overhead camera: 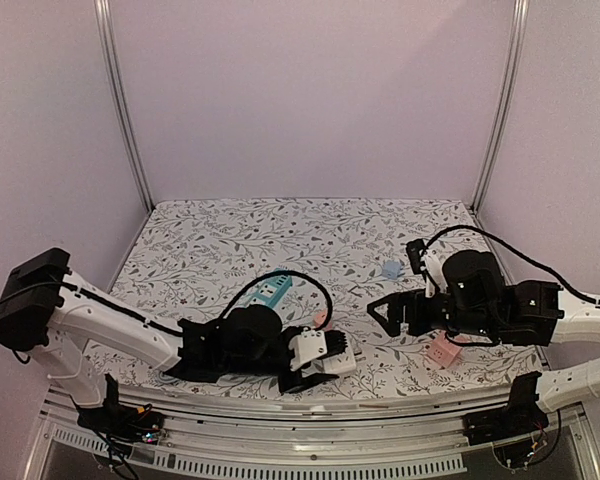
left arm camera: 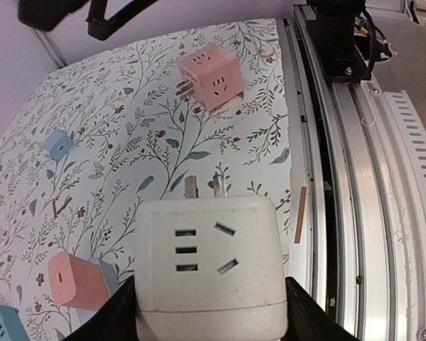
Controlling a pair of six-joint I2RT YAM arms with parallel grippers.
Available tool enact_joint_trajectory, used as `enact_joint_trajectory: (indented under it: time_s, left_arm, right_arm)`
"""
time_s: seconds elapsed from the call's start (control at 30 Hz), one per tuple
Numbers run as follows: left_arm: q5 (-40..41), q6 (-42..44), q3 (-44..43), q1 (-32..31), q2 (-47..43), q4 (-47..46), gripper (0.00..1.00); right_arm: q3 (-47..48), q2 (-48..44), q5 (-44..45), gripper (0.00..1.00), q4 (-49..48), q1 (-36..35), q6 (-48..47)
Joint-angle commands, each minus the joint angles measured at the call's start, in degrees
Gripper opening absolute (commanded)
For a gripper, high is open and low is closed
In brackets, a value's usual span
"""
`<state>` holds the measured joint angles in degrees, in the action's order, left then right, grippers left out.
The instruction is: Insert the plug
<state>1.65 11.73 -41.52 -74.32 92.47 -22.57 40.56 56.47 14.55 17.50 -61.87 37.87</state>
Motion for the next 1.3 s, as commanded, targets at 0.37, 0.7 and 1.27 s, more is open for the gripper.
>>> enact_joint_trajectory:
  time_s: [0.37,0.7,1.27]
  left_arm:
    - [1.42,9.85,1.59,1.81,-10.25,-2.12,0.18]
    - [2.16,11.52,3.7,1.81,-14.25,-2.56,0.17]
    - [-0.16,12.61,8.79,1.73,-21.81,-6.6,0.16]
  right_arm:
    - [2.85,6.96,-22.33,0.99,-9.15,-0.2,5.28]
    - [3.93,9.99,-33.84,0.98,-13.45,-0.2,8.89]
    - [6.38,14.46,-37.71,0.92,-16.97,-0.23,13.76]
